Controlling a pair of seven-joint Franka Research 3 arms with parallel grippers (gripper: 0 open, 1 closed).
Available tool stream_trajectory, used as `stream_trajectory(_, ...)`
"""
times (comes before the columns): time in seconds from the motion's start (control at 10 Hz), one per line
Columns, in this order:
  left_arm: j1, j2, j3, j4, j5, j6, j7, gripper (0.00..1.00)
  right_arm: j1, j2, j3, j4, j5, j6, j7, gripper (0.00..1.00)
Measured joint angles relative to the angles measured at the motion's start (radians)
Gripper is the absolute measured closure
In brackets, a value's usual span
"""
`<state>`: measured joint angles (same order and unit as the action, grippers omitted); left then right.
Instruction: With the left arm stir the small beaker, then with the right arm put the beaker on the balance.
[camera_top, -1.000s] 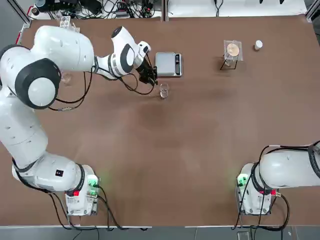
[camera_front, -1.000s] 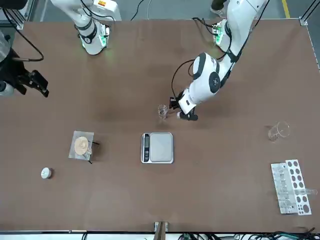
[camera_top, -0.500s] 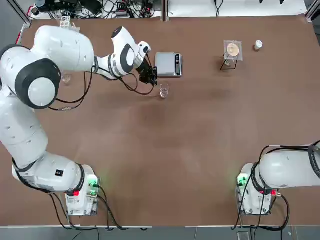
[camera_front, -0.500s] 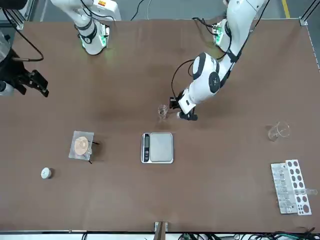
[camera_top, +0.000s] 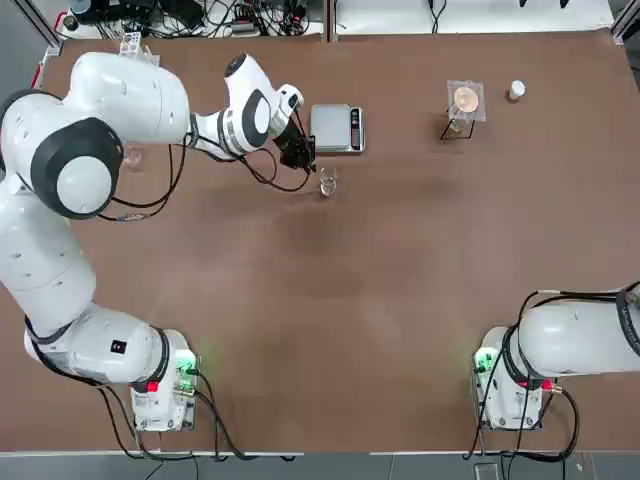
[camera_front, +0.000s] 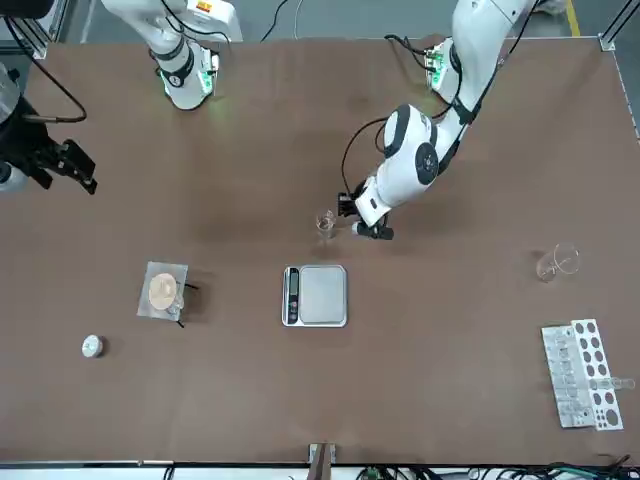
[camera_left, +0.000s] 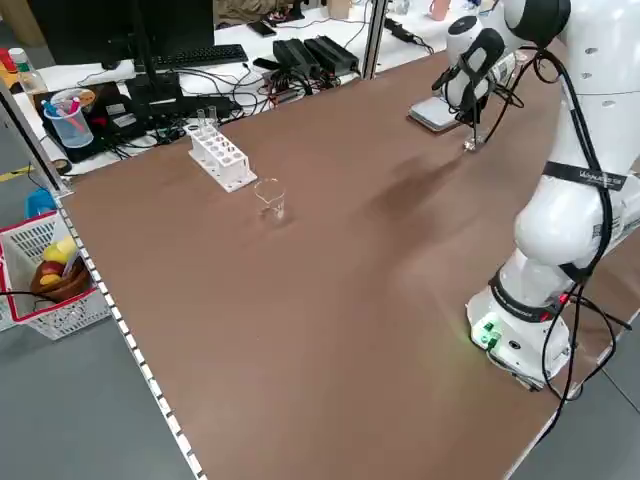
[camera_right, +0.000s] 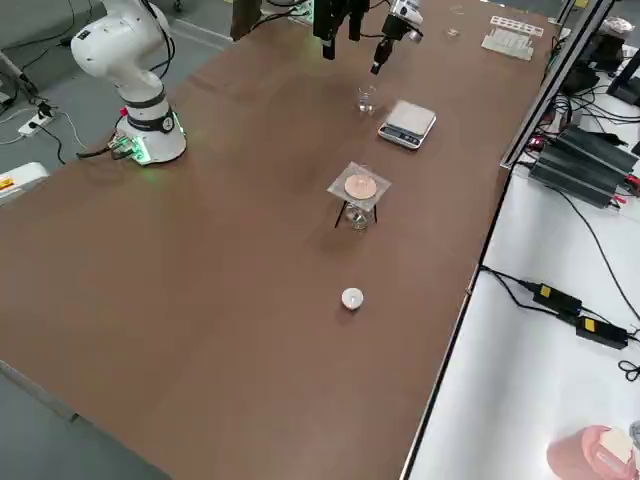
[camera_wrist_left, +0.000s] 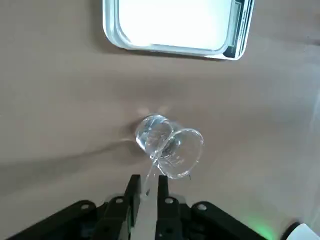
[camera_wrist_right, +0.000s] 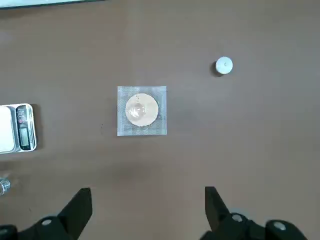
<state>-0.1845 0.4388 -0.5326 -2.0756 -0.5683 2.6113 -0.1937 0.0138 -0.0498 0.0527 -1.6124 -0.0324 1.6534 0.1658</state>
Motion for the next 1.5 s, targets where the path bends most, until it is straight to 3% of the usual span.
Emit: stream_trajectory(1.5, -0.005, 0.0, -0.007, 0.011, 0.0, 0.001, -0.03, 0.93, 0.0, 0.0, -0.001, 0.004, 0.0, -0.006, 0.0, 0.0)
